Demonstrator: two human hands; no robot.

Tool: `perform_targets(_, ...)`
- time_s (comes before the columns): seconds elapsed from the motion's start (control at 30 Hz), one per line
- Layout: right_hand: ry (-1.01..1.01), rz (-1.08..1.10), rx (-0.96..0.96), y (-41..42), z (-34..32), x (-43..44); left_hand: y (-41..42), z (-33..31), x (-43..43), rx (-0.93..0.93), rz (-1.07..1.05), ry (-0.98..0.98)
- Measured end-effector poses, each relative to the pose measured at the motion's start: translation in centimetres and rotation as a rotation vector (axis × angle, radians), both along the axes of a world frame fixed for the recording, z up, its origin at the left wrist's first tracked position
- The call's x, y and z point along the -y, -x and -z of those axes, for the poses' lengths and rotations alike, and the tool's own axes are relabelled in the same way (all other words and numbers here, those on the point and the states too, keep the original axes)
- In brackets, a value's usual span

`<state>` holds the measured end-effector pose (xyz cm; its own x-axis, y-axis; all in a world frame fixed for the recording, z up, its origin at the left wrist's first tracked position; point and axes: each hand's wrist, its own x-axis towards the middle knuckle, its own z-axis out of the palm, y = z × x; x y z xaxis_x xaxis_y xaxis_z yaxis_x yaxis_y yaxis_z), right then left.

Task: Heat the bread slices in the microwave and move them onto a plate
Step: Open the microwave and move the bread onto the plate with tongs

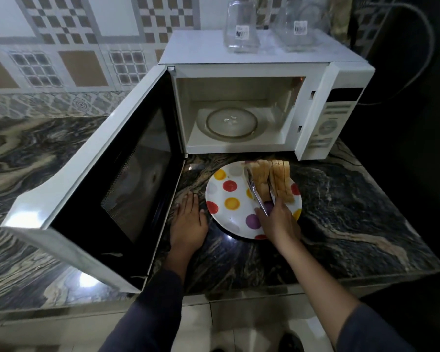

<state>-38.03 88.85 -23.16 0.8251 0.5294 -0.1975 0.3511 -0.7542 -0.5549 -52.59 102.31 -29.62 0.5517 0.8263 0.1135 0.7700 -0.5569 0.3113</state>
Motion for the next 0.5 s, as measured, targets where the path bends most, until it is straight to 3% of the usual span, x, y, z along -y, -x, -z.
perform_targets(0.33,-0.065,-0.048,0.083,2.7,1.2,5.6,0.0,-0.4,-0.1,0.072,0.006,0.079)
perform_targets(0.4,-0.143,-0.035,0.097,3.7,1.6,7.3,0.0,-0.5,-0.1,0.206,-0.042,0.138)
perform_targets(0.5,-0.307,-0.047,0.108,4.5,1.4,7.9,-0.9,-2.0,1.4,0.665,-0.227,0.242)
